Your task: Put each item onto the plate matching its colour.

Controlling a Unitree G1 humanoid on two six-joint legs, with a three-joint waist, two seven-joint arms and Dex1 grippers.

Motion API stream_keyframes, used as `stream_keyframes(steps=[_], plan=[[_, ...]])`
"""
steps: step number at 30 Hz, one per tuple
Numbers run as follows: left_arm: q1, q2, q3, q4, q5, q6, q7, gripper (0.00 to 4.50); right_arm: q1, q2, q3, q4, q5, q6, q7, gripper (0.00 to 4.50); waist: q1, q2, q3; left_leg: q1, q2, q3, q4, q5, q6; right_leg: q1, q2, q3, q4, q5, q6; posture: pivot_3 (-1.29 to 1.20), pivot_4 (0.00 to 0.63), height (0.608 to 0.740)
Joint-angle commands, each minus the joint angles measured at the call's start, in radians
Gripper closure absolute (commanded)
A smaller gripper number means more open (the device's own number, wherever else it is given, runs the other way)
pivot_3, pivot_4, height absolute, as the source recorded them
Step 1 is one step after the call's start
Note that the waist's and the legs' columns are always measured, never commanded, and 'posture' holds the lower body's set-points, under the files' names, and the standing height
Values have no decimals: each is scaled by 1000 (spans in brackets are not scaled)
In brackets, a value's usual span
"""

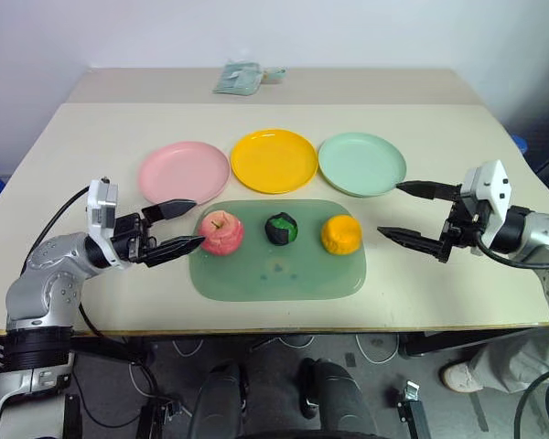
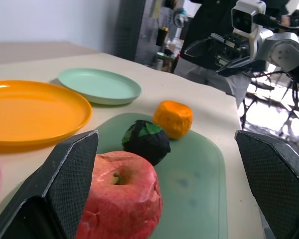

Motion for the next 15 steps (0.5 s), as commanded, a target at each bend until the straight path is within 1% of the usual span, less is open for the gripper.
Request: stream_keyframes(steps=[1, 6, 11, 15], plan=[[-20, 9, 25, -23, -19, -13, 1, 0, -18, 5, -7, -3, 5, -16, -1, 33, 2, 0, 0, 0, 0, 0, 0, 0, 0, 0, 0, 0, 0, 0, 0, 0, 150, 740], [-48, 9, 9, 7, -12, -7, -15, 0, -16, 14, -1, -17, 7, -10, -13, 33, 0, 0, 0, 0, 0, 0, 0, 0, 0, 0, 0, 0, 0, 0, 0, 0, 150, 740], [-87, 27, 19, 60, -20, -1, -52, 0, -6, 31, 8, -68, 12, 6, -47, 33, 0, 0, 0, 0, 0, 0, 0, 0, 0, 0, 0, 0, 0, 0, 0, 0, 150, 740], [-157, 32, 0, 186, 10, -10, -92, 0, -21, 81, 36, -123, 23, 24, -103, 33, 0, 0, 0, 0, 0, 0, 0, 0, 0, 0, 0, 0, 0, 0, 1, 0, 150, 740]])
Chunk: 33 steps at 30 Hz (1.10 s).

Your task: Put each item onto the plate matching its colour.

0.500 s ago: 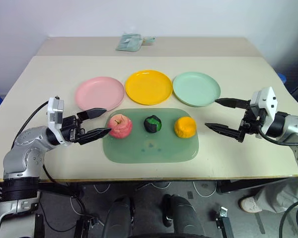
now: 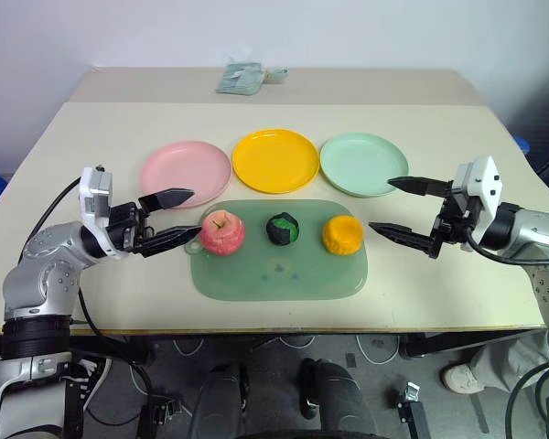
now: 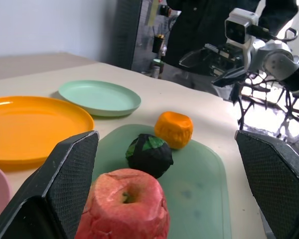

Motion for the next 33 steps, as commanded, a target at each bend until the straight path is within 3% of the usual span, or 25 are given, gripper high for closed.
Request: stream_keyframes(steps=[1, 9, 24, 33], plan=[[-77, 12, -13, 99, 27, -26, -48, 0, -19, 43, 12, -80, 23, 9, -54, 33, 0, 0, 0, 0, 0, 0, 0, 0, 0, 0, 0, 0, 0, 0, 0, 0, 150, 740], [-241, -14, -84, 319, 115, -76, -146, 0, -91, 118, 70, -284, 73, 118, -208, 33, 0, 0, 0, 0, -1, 0, 0, 0, 0, 0, 0, 0, 0, 1, 2, 0, 150, 740], [-281, -65, -219, 370, 314, -279, -165, 0, -66, 121, 148, -337, 65, 120, -199, 33, 0, 0, 0, -1, 0, 0, 0, 0, 0, 0, 0, 0, 0, 1, 1, 0, 150, 740], [-314, -89, -286, 541, 454, -507, -158, 0, -28, 109, 146, -369, 65, 127, -193, 33, 1, -1, 0, -1, 0, 0, 0, 0, 0, 0, 0, 0, 0, 1, 1, 0, 150, 740]])
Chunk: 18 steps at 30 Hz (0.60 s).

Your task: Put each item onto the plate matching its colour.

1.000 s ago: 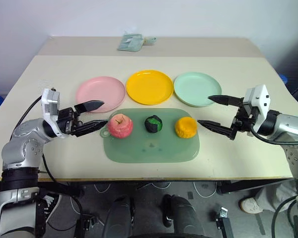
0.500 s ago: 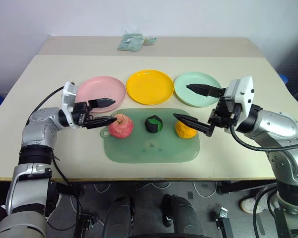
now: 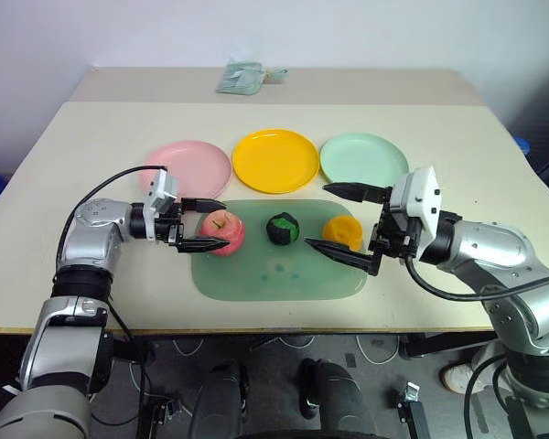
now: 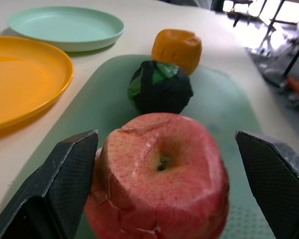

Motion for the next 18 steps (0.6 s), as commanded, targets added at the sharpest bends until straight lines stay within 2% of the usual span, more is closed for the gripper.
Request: stream_keyframes(steps=[1, 3, 6, 9, 12, 16, 18], plan=[[-20, -3, -28, 74, 62, -111, -11, 0, -5, -16, -17, -48, 6, -12, 1, 33, 0, 0, 0, 0, 0, 0, 0, 0, 0, 0, 0, 0, 0, 0, 0, 0, 150, 740], [-27, -11, -25, 101, 57, -114, -24, 0, -6, -16, -18, -53, 4, -12, -3, 33, 0, 0, 0, 0, 0, 0, 0, 0, 0, 0, 0, 0, 0, 0, 0, 0, 150, 740], [-37, -22, -9, 130, 54, -163, -21, 778, -6, -16, -18, -55, 3, -10, -6, 0, 0, 0, 0, 0, 0, 0, 0, 0, 0, 0, 0, 0, 0, -1, -1, 0, 150, 740], [-47, -27, 17, 153, 39, -205, -10, 778, -9, -18, -17, -53, 1, -12, -5, 0, 0, 0, 0, 0, 0, 0, 0, 0, 0, 0, 0, 0, 0, -1, -1, 0, 150, 740], [-83, -35, 90, 171, -28, -165, 28, 778, -46, 4, -19, -33, 0, -10, -32, 0, -1, 0, 0, 0, 0, 0, 0, 0, 0, 0, 0, 0, 0, 0, -1, 0, 150, 740], [-159, -45, 178, 245, -37, -181, 217, 778, -84, 28, -16, 11, 0, -15, -51, 0, 1, -2, 0, 0, 0, -1, 0, 0, 0, 0, 0, 0, 1, 1, 1, 0, 150, 740], [-193, -42, 193, 294, -4, -198, 330, 778, -103, 43, 12, 53, -48, -32, -73, 0, 0, -2, 0, 0, 0, -1, 0, 0, 0, 0, 1, -1, 0, 1, 2, 0, 150, 740]])
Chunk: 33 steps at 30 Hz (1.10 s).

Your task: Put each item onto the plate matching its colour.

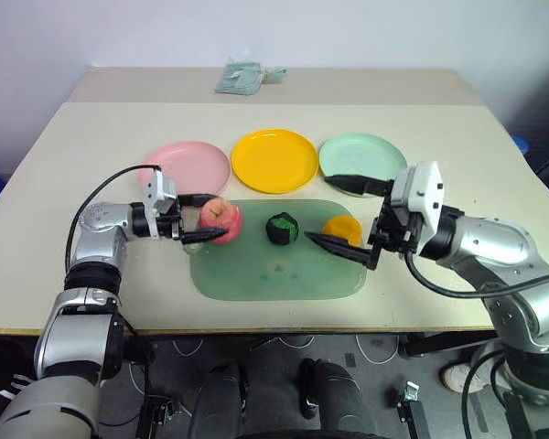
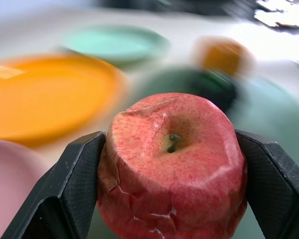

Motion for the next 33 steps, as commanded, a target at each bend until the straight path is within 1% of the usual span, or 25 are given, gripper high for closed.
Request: stream_keyframes(steps=[1, 3, 5, 9, 12, 14, 19, 21, 23, 26, 29, 31, 33], plan=[[-73, 17, 52, 62, 26, -23, 202, 778, -33, 20, 34, 53, -79, -37, -40, 0, -1, 0, 0, 0, 0, 0, 0, 0, 0, 0, 0, 0, 0, 0, 0, 0, 150, 740], [-99, 18, 54, 110, 63, -42, 332, 778, -47, 36, 79, 91, -138, -46, -63, 0, -2, 0, 0, 0, 0, 1, 0, 0, 0, 0, -1, 0, 0, 0, 0, 0, 150, 740], [-118, 20, 49, 149, 106, -89, 458, 778, -72, 66, 94, 123, -159, -45, -91, 0, -4, 0, 0, 0, 0, 1, 0, 0, 1, 0, 0, 0, 0, 0, 0, 0, 150, 740], [-148, 14, 50, 200, 149, -107, 610, 778, -127, 114, 94, 180, -190, -31, -138, 0, -6, 0, 0, 0, 0, 2, 0, 0, 1, -1, 0, 0, 1, 0, 1, 0, 150, 740], [-164, 1, 59, 221, 153, -95, 678, 778, -132, 108, 106, 189, -214, -39, -126, 0, 0, 0, 0, 0, 0, 2, 0, 0, 1, -1, 0, 0, 0, 0, 1, 0, 150, 740], [-168, -6, 62, 226, 155, -81, 708, 75, -136, 107, 98, 191, -212, -35, -122, 0, 0, 0, 0, 0, 0, 2, 0, 0, 1, -1, -1, 0, 0, 0, 1, 0, 150, 740], [-161, -4, 72, 192, 143, -118, 679, 36, -135, 102, 70, 175, -175, 24, -112, 0, -3, 0, 0, 0, 0, 2, 0, 0, 1, -1, -1, 0, 0, 0, 1, 0, 150, 740], [-161, -5, 98, 157, 86, -88, 567, 36, -137, 101, 65, 170, -170, 26, -107, 0, -3, 0, 0, 0, 0, 2, 0, 0, 1, -1, 0, 0, 0, 0, 1, 0, 150, 740], [-161, -3, 117, 130, 45, -54, 492, 36, -136, 99, 64, 167, -165, 33, -102, 0, -4, 0, 0, 0, 0, 2, 0, 0, 1, -1, 0, 0, 0, 0, 1, 0, 150, 740], [-114, 36, 125, -2, -54, 51, 205, 36, -135, 94, 73, 164, -147, 90, -101, 0, -6, 0, 0, 0, 0, 2, 0, 0, 1, -1, 0, 0, 0, 0, 1, 0, 150, 740], [-24, 71, 93, -165, -133, 223, -9, 36, -140, 90, 75, 172, -148, 113, -93, 0, -13, 0, 0, 0, 0, 2, -1, 0, 1, -1, 0, 0, 0, 0, 1, 0, 150, 740], [29, 90, 86, -279, -197, 363, -82, 36, -145, 92, 85, 175, -154, 117, -89, 0, -21, 0, 0, 0, 0, 2, -1, 0, 1, -1, 0, 0, 1, 0, 0, 0, 150, 740], [70, 106, 87, -374, -245, 457, -130, 36, -150, 95, 99, 180, -160, 119, -86, 0, -22, 0, 0, 0, 0, 1, -1, 0, 1, -1, 0, 0, 1, 0, 0, 0, 150, 740]])
